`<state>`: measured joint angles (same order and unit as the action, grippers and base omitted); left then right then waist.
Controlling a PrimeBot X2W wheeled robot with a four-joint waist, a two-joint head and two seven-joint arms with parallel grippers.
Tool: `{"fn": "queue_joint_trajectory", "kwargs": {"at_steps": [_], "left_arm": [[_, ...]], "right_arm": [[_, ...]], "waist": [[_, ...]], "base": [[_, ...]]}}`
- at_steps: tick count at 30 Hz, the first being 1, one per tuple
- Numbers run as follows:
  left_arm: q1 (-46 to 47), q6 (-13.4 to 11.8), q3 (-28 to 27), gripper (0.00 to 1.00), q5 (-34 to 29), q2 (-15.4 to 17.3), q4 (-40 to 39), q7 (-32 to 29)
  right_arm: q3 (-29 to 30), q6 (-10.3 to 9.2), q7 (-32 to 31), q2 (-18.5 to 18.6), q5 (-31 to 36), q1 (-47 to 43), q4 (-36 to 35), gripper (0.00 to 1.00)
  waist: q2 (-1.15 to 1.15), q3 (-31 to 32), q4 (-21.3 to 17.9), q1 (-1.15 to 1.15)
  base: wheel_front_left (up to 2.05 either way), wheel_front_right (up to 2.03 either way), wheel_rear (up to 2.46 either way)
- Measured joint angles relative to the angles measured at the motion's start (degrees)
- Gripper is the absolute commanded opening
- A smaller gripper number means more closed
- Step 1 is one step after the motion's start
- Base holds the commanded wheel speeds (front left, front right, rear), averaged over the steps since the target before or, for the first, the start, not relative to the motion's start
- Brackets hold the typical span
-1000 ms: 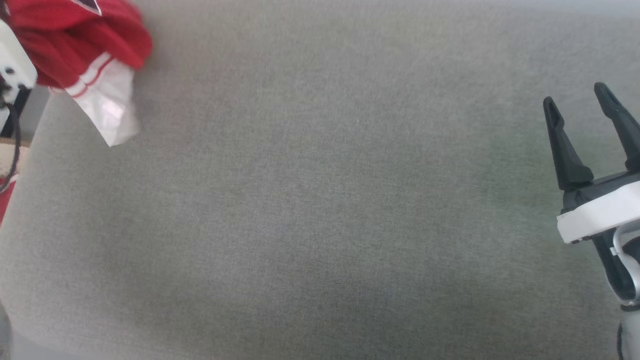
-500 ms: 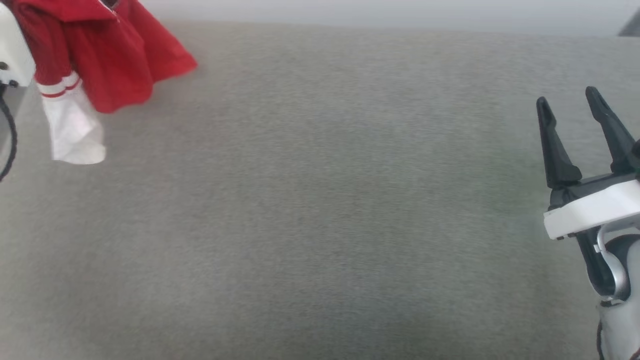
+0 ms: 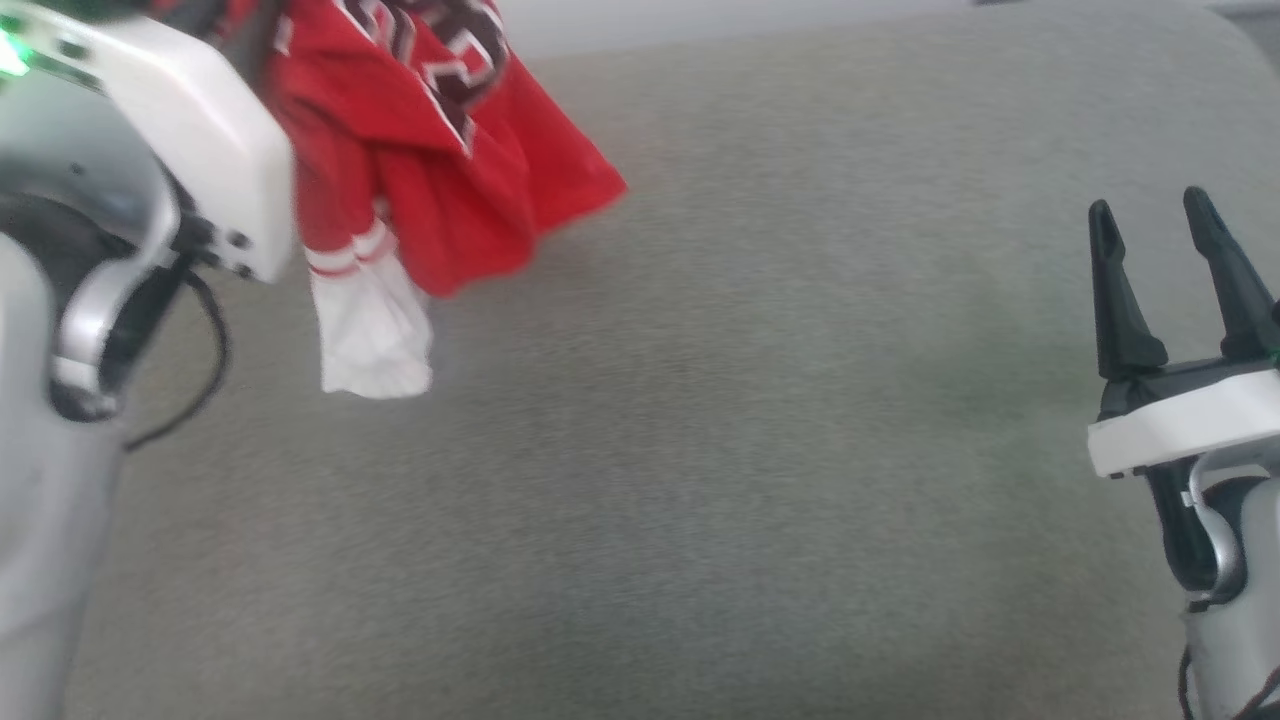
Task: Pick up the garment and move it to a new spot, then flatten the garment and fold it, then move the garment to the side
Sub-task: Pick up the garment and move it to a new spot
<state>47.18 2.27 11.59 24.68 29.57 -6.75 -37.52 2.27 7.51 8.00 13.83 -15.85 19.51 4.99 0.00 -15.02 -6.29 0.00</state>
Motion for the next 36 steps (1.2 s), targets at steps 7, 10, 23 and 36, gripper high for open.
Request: {"fn": "queue_joint_trajectory", "kwargs": {"at_steps": [7,10,23,36], "left_arm": [[-5.37,-0.58,4.45,0.0,0.19,-3.01,2.13,-2.0],[-8.57,-0.65,6.59,0.0,0.63,-4.49,4.5,-2.16],[-15.36,1.65,14.44,0.13,0.64,-9.8,23.97,1.4],[-11.94,4.33,15.74,1.0,3.56,-13.25,33.64,11.31]], "right_arm": [[-0.59,-0.01,2.14,-1.67,-0.23,-0.14,3.36,1.0],[-1.16,-0.01,2.74,-2.27,-0.41,-0.49,4.91,1.0],[-6.06,-0.01,5.11,-3.94,-1.32,0.17,10.24,1.0],[-7.08,-0.01,5.59,-2.6,-1.37,0.54,11.67,1.0]], "waist": [[0.0,-0.59,-6.55,0.0],[0.0,-0.89,-8.41,0.0],[0.0,-1.91,-9.58,0.0],[0.0,0.47,-6.86,0.0]], "base": [[0.0,0.0,0.0],[0.0,0.0,0.0],[0.0,0.0,0.0],[0.0,0.0,0.0]]}}
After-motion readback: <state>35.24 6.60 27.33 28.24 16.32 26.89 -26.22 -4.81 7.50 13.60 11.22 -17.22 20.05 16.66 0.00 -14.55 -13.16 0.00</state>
